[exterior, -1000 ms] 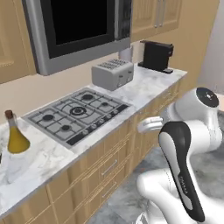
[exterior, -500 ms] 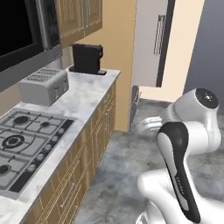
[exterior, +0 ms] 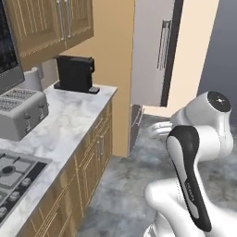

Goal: Retrieve the bottle and the shaker from the cabinet and place them next to the mixing bowl on the counter. Then add garlic from the fridge to the mixing bowl.

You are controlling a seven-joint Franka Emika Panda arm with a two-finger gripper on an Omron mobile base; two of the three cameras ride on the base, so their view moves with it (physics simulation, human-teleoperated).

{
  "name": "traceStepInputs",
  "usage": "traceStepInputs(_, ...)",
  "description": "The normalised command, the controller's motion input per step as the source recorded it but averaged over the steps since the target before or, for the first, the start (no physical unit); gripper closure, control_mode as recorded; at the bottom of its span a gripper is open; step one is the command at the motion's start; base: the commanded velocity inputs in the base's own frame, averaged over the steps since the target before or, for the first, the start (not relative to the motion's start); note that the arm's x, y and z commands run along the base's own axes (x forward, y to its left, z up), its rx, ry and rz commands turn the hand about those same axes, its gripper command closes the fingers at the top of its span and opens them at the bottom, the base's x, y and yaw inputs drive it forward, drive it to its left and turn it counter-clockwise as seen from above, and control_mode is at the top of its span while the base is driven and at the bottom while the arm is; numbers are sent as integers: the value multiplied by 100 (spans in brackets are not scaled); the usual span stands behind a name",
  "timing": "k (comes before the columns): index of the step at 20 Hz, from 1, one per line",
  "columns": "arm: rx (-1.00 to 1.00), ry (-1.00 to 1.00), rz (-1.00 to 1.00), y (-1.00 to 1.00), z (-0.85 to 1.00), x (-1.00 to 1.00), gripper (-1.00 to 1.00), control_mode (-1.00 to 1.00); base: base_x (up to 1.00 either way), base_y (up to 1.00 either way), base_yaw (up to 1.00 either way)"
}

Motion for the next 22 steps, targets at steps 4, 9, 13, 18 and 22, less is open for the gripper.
traceStepInputs(4, 0, 0, 0, 0, 0, 0, -100, 100, 93, -100, -9)
traceStepInputs(9, 0, 0, 0, 0, 0, 0, -100, 100, 91, -100, -20)
traceStepInputs(13, 0, 0, 0, 0, 0, 0, -100, 100, 90, -100, -23)
traceStepInputs(18, 0, 0, 0, 0, 0, 0, -100, 100, 97, -100, -21)
traceStepInputs(22, 0, 0, 0, 0, 0, 0, -100, 100, 98, -100, -20)
